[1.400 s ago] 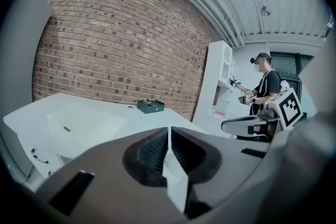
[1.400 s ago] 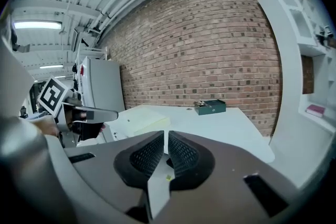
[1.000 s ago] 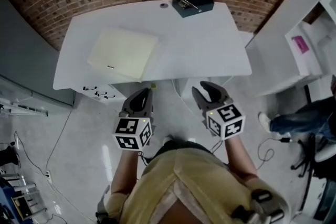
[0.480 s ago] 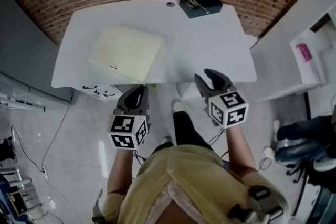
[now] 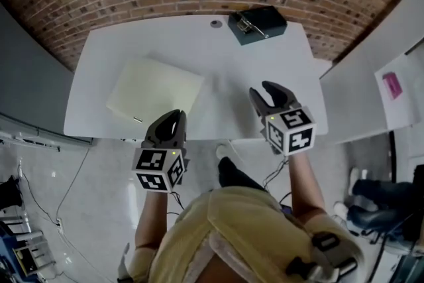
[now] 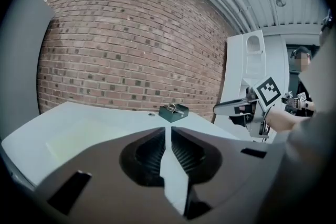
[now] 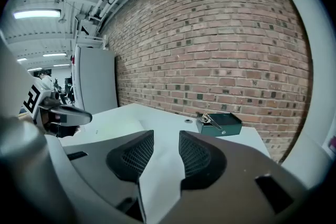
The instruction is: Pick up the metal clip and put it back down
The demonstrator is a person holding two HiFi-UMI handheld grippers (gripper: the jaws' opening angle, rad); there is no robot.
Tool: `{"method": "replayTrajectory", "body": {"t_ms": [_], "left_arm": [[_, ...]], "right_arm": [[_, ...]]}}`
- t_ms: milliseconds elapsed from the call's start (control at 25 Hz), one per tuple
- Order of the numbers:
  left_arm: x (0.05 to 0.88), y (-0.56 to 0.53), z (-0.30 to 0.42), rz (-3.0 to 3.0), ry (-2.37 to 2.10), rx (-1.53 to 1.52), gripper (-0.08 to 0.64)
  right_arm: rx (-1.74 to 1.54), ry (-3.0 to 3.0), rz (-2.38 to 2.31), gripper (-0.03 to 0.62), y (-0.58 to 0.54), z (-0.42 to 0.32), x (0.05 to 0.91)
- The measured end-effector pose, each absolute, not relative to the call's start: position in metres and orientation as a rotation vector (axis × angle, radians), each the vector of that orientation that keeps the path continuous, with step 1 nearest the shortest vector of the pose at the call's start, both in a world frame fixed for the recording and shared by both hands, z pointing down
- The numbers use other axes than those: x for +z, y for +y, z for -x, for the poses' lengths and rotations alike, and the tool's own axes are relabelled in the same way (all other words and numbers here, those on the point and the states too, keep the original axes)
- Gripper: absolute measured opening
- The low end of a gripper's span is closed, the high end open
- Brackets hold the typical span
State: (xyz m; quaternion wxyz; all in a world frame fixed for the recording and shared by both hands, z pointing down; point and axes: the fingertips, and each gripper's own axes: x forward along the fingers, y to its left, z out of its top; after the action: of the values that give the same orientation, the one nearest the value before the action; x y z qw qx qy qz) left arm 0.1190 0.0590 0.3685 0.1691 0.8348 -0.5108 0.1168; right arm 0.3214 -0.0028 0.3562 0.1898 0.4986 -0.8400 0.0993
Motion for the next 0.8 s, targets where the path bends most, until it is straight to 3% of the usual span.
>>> {"method": "replayTrajectory", "body": {"t_ms": [800], "left_arm": [[0.367, -0.120, -0.170, -2.309, -1.478, 0.353, 0.018]], "right_arm": [[0.243, -2.297, -1.375, 0.129, -0.212, -0.371, 0.367]]}}
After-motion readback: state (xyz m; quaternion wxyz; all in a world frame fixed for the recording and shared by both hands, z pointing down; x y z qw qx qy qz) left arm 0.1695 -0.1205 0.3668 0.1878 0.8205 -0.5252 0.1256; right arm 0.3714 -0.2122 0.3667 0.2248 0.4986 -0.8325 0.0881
